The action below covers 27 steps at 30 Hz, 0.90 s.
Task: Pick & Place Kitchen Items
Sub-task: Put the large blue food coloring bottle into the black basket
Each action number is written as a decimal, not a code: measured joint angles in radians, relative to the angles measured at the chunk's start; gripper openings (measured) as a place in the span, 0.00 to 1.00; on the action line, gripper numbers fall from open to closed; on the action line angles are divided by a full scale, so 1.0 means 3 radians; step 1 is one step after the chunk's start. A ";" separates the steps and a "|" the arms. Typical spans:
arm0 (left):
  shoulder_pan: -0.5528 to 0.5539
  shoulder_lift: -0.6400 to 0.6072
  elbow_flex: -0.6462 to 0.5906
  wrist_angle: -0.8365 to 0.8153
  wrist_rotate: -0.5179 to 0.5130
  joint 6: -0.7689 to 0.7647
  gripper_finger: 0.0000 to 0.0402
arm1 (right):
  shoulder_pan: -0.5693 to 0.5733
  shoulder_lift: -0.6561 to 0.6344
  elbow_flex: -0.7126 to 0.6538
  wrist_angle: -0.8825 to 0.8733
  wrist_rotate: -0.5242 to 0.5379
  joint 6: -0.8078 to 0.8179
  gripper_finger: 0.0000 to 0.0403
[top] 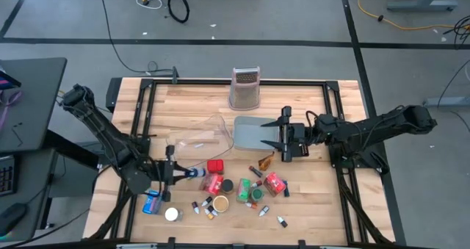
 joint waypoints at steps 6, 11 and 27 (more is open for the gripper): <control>0.0293 -0.0002 0.0461 0.0023 0.0051 0.0947 0.10 | 0.0000 0.0439 0.0166 0.0180 -0.0075 0.0053 0.60; 0.0680 0.0004 0.0526 0.0043 0.0350 0.1119 0.10 | 0.0015 0.0792 0.0610 -0.0365 -0.0242 0.0198 0.60; 0.1424 0.0627 0.0524 0.0963 0.0959 0.1829 0.11 | 0.0089 0.1696 0.1602 -0.1075 -0.0132 -0.0059 0.75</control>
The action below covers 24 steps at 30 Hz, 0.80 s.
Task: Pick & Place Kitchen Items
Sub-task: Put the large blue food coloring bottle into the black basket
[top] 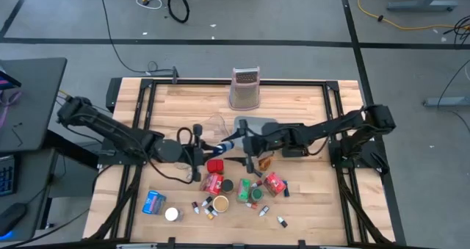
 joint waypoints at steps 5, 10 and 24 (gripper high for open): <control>0.0119 0.0063 0.0002 0.0298 0.0370 0.0054 0.11 | 0.0000 0.0033 0.0000 -0.0032 0.0227 -0.0046 0.73; 0.0230 0.0117 0.0002 0.0286 0.0394 0.0019 0.11 | 0.0000 0.0033 0.0000 0.0033 0.0050 -0.0134 0.63; 0.0312 0.0132 -0.0001 0.0293 0.0428 -0.0092 0.11 | -0.0001 0.0030 0.0000 -0.0044 0.0287 -0.0170 0.36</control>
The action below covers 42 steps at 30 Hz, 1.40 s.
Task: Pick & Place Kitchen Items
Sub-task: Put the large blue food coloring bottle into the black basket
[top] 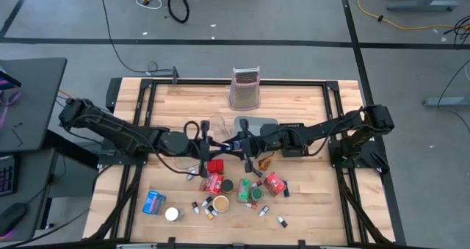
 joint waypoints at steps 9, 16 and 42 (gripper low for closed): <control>-0.0003 -0.0003 0.0004 0.0034 -0.0151 -0.0186 0.24 | 0.0001 -0.0003 0.0000 -0.0095 0.0140 0.0271 0.37; -0.0007 -0.0003 0.0004 0.0226 -0.0570 -0.0248 0.41 | 0.0050 -0.0244 0.0000 -0.0504 0.0665 0.0568 0.38; -0.0211 -0.0023 0.0003 0.0093 -0.0626 -0.0451 0.42 | 0.0833 -0.2035 -0.2729 0.1011 0.2975 0.1776 0.37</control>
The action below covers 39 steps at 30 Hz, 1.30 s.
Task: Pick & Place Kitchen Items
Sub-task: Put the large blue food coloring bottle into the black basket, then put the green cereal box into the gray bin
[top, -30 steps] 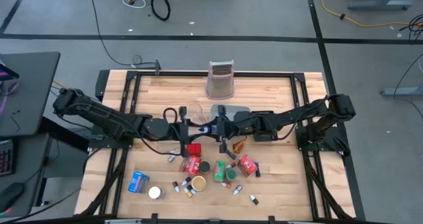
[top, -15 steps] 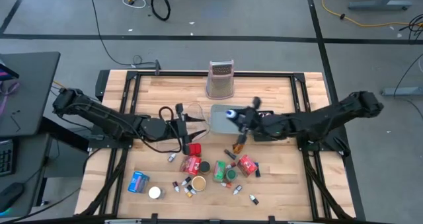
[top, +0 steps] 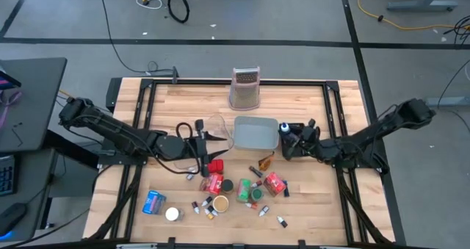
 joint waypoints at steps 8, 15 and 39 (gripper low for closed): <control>0.0001 0.0000 0.0000 0.0000 0.0000 0.0000 0.41 | -0.0002 -0.0001 -0.0359 0.0045 0.0114 0.0259 0.40; 0.0001 0.0000 0.0000 0.0003 0.0000 0.0000 0.41 | -0.0001 0.0001 -0.0448 -0.0032 -0.0029 0.0404 0.40; 0.0001 0.0000 0.0000 -0.0001 0.0000 -0.0042 0.41 | -0.0002 0.0001 -0.0449 -0.0273 -0.0088 0.0452 0.44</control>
